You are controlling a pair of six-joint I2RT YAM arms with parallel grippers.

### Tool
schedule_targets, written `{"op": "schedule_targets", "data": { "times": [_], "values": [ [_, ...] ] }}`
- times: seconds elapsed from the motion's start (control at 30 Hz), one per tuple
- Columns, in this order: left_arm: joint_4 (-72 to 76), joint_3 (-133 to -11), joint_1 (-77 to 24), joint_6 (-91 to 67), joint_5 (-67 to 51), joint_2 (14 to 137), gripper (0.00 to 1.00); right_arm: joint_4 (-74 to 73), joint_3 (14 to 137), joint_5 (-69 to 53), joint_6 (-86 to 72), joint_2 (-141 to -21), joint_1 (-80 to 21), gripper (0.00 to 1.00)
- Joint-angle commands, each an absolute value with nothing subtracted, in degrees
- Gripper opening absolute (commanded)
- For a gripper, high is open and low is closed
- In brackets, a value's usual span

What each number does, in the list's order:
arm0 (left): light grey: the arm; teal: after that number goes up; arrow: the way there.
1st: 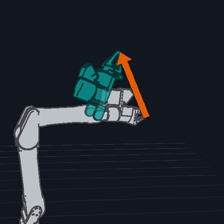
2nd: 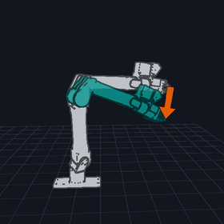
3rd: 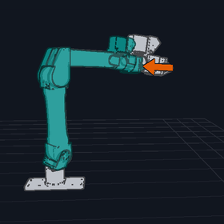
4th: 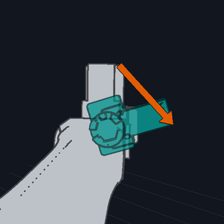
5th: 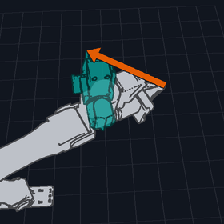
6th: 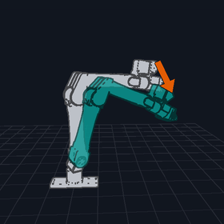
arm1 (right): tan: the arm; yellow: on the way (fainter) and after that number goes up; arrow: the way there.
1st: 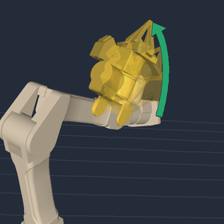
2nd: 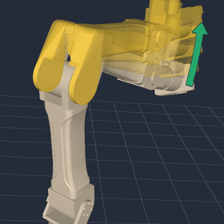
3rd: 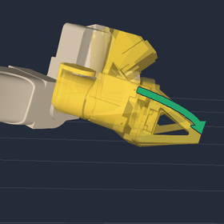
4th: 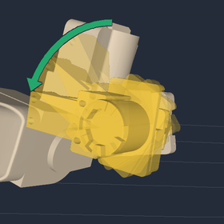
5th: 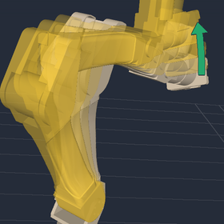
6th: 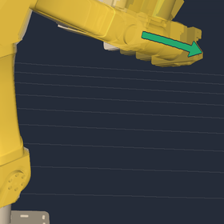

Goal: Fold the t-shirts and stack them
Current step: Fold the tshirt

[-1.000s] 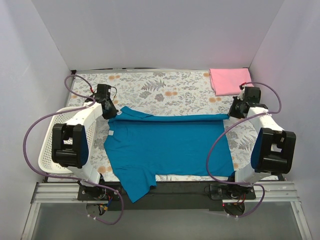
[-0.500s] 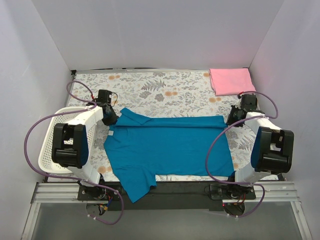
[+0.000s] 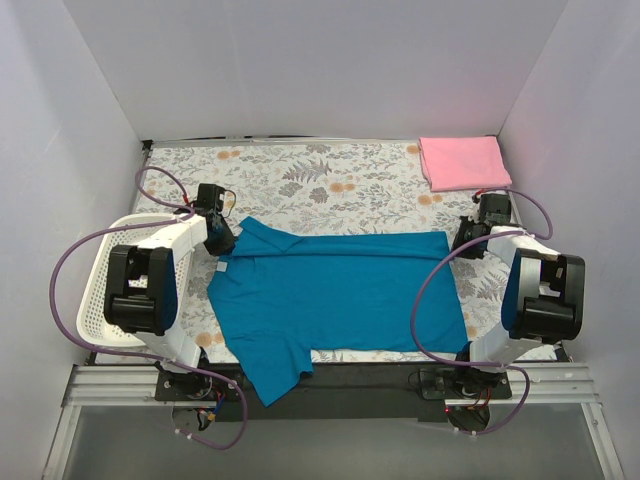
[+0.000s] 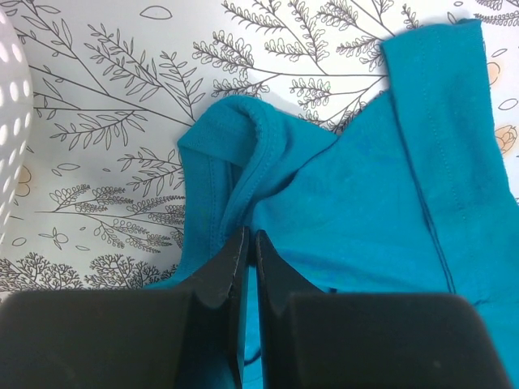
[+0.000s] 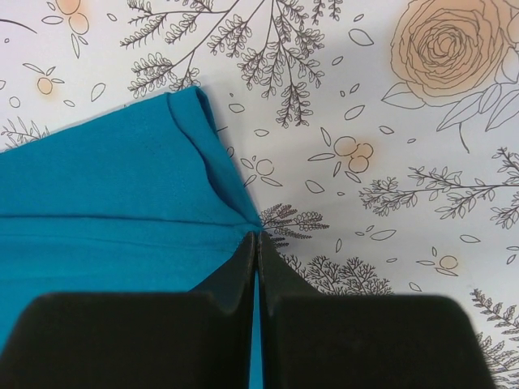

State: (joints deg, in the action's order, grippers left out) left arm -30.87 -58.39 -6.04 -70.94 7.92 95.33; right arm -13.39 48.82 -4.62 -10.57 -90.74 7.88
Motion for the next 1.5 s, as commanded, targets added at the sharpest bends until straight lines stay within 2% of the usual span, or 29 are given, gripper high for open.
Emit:
{"op": "schedule_targets", "data": {
  "times": [0.0, 0.77, 1.17, 1.47],
  "values": [
    [-30.3, -59.4, -5.4, -70.9, 9.3, 93.2, 0.00, -12.0, 48.9, -5.2, -10.8, -88.7, 8.3, 0.02],
    [-29.8, -59.0, -5.4, -72.2, 10.7, 91.9, 0.00, -11.9, 45.2, -7.2, -12.6, -86.0, 8.3, 0.01],
    [-33.7, -68.2, -5.4, -71.5, 12.2, 91.1, 0.00, -13.5, 52.6, -7.1, -12.5, -86.4, 8.3, 0.01],
    [-33.5, -62.3, -5.4, -72.9, 14.6, 90.1, 0.00, -13.5, 48.3, -6.5, -12.3, -85.3, 8.3, 0.01]
  ]
}}
